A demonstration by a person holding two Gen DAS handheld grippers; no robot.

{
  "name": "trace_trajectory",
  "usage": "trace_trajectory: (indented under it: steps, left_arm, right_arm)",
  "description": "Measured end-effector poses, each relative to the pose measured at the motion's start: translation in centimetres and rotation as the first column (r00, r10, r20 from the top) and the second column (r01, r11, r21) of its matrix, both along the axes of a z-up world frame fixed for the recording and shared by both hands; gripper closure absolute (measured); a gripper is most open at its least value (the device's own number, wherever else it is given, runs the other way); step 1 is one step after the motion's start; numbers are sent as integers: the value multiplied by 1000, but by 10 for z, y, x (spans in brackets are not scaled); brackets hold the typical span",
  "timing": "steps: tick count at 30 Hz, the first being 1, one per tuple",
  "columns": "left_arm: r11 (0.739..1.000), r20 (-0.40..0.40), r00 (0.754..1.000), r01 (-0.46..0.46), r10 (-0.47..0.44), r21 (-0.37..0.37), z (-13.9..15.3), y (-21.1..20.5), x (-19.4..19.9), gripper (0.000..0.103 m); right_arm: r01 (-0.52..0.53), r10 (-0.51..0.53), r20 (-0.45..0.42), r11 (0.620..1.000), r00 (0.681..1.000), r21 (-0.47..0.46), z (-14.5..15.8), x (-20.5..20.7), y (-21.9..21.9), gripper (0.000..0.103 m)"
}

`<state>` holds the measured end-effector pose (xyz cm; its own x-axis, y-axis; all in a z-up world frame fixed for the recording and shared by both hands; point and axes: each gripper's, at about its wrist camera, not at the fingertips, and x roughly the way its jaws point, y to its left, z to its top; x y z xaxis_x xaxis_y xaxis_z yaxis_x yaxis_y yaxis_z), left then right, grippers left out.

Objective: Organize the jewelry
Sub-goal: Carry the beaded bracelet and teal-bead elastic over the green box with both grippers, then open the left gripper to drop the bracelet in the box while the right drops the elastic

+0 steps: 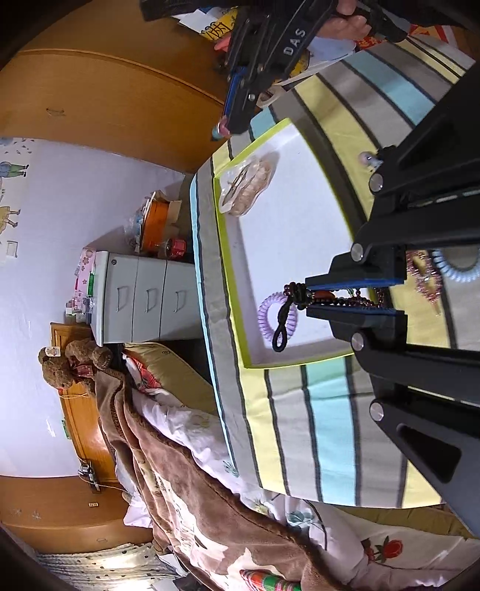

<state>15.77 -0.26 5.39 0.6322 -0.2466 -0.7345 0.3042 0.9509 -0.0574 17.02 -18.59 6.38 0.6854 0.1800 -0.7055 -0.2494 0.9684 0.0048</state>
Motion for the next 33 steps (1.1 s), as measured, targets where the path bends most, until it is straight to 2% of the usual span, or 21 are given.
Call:
trace_trajectory:
  steps: [8, 15, 33]
  left_arm:
    - [1000, -29, 1000, -5, 5, 1, -14, -6, 28, 95]
    - [1000, -90, 996, -16, 15, -18, -39, -7, 47, 95]
    - [1000, -151, 989, -17, 14, -15, -65, -11, 60, 95]
  right_arm:
    - [-34, 31, -71, 999, 997, -39, -24, 46, 21, 93]
    - [-57, 48, -138, 996, 989, -61, -51, 75, 33, 93]
    - [-95, 73, -201, 991, 977, -100, -77, 98, 48, 93]
